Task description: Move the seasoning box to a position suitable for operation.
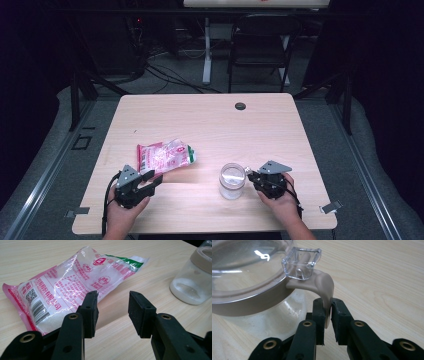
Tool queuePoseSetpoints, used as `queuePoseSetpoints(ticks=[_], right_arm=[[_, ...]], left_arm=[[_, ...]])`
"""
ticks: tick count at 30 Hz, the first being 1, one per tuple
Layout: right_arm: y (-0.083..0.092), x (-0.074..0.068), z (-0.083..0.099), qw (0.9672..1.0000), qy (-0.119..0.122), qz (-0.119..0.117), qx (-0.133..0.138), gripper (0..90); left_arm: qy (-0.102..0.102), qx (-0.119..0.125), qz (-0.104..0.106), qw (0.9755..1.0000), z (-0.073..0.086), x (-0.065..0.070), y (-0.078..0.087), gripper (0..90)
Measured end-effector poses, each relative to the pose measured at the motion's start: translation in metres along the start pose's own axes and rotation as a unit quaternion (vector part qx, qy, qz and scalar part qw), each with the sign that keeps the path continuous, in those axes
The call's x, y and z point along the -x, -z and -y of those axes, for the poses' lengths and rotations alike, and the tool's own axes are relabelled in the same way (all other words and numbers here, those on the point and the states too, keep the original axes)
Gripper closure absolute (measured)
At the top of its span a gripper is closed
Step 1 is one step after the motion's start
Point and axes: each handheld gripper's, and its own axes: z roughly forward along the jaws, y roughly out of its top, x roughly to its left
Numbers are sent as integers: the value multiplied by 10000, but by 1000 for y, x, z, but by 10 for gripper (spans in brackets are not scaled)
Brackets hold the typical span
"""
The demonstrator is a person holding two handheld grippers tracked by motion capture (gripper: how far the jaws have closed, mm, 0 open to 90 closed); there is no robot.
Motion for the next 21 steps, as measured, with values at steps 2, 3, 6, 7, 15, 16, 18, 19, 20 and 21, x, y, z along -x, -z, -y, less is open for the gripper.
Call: queuePoseSetpoints(ticks=[2,3,6,7,15,16,18,19,20,21], right_arm=[[0,0,0,10000,-10,-30,16,806],[0,0,0,10000,-10,-56,22,789],[6,-1,0,9998,-44,-127,132,732],[8,-2,0,9998,-52,-132,146,717],[34,-10,4,9990,-184,-178,369,637],[38,-11,4,9989,-179,-132,401,636],[44,-12,3,9984,-199,-91,514,639],[46,-12,2,9981,-236,-106,558,643],[48,-12,1,9979,-244,-83,595,647],[50,-12,-2,9977,-219,-42,640,659]], left_arm=[[-6,-2,-18,10000,0,0,0,593],[-2,-3,-23,10000,0,0,0,593],[-10,2,-72,10000,0,0,0,590],[11,2,-62,10000,0,0,0,587],[-114,-17,-47,9999,-1,5,0,557],[-117,-2,-50,9999,-2,5,0,556],[-116,18,-46,9999,-3,7,0,552],[-107,39,-70,9999,-5,9,0,545],[-115,46,-93,9999,-7,11,-1,540],[-90,22,-80,9999,-9,12,-1,531]])
